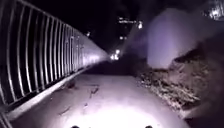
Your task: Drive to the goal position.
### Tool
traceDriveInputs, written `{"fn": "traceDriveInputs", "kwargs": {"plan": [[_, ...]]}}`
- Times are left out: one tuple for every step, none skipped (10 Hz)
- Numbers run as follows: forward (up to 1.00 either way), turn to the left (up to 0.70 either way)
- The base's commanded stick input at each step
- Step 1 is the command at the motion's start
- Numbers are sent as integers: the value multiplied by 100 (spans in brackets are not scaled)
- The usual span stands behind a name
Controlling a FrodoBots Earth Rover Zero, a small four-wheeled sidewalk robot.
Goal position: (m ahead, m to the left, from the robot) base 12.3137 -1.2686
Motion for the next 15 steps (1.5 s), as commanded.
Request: {"fn": "traceDriveInputs", "kwargs": {"plan": [[50, 0], [50, 0], [50, 0], [50, 0], [50, 0], [50, 0], [50, 0], [50, 0], [50, 0], [50, 0], [50, 0], [50, 0], [50, 0], [50, 0], [50, 0]]}}
